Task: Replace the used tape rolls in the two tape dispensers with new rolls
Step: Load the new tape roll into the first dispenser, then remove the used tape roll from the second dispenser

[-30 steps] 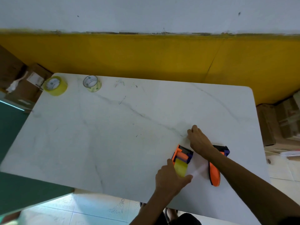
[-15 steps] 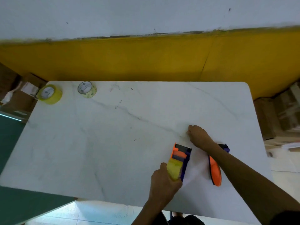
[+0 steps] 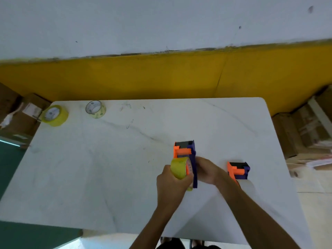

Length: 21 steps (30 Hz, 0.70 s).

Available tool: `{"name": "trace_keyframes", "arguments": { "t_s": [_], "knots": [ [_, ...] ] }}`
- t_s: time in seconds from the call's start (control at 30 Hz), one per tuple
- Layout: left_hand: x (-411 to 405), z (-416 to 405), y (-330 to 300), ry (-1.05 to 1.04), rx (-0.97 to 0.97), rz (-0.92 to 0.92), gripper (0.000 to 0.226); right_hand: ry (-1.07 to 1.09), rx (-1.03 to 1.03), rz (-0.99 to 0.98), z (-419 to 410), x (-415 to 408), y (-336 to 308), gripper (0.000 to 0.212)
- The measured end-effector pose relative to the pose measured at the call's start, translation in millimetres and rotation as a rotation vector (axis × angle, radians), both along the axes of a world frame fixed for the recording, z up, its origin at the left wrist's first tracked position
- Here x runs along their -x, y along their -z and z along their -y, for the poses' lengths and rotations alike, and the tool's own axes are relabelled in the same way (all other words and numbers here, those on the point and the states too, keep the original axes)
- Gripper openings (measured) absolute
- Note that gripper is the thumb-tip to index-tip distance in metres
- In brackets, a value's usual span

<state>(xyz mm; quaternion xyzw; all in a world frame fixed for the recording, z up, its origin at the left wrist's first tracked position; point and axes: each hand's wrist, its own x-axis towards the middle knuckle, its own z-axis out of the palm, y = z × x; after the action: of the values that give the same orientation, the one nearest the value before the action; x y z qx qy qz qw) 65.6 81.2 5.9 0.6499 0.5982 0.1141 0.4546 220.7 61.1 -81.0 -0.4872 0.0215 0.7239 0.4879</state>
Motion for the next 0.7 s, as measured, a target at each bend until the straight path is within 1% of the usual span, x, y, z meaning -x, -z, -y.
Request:
{"name": "trace_keyframes", "arguments": {
  "t_s": [0.03,0.07,0.1,0.17,0.23,0.33,0.4,0.5,0.6,0.7],
  "knots": [
    [-3,-2,3,-0.005,-0.002,-0.007,0.035,0.035,0.017,-0.029,7,9,0,0.036],
    [-6,-4,6,-0.008,0.0,-0.019,0.038,0.07,0.027,-0.015,14,17,2,0.037],
    [-9,-7,10,-0.009,0.005,-0.036,0.04,0.118,0.042,0.012,21,24,5,0.037],
    [-14,-10,18,0.006,0.039,-0.061,0.042,0.188,0.089,0.121,35,36,9,0.03],
    [-17,-10,27,0.031,0.081,-0.082,0.044,0.15,0.186,0.187,49,45,13,0.026],
    [-20,-4,40,0.076,0.106,-0.156,0.049,-0.024,0.422,0.377,64,48,14,0.032],
    [-22,2,48,0.117,0.11,-0.209,0.053,-0.056,0.508,0.464,74,49,7,0.035],
    [-26,11,53,0.167,0.087,-0.255,0.056,-0.073,0.543,0.536,85,51,5,0.033],
    [-29,17,56,0.172,0.064,-0.285,0.061,-0.084,0.562,0.568,92,54,6,0.031],
    [-30,19,58,0.177,0.061,-0.295,0.065,-0.088,0.513,0.634,97,57,3,0.027]
  ]
}}
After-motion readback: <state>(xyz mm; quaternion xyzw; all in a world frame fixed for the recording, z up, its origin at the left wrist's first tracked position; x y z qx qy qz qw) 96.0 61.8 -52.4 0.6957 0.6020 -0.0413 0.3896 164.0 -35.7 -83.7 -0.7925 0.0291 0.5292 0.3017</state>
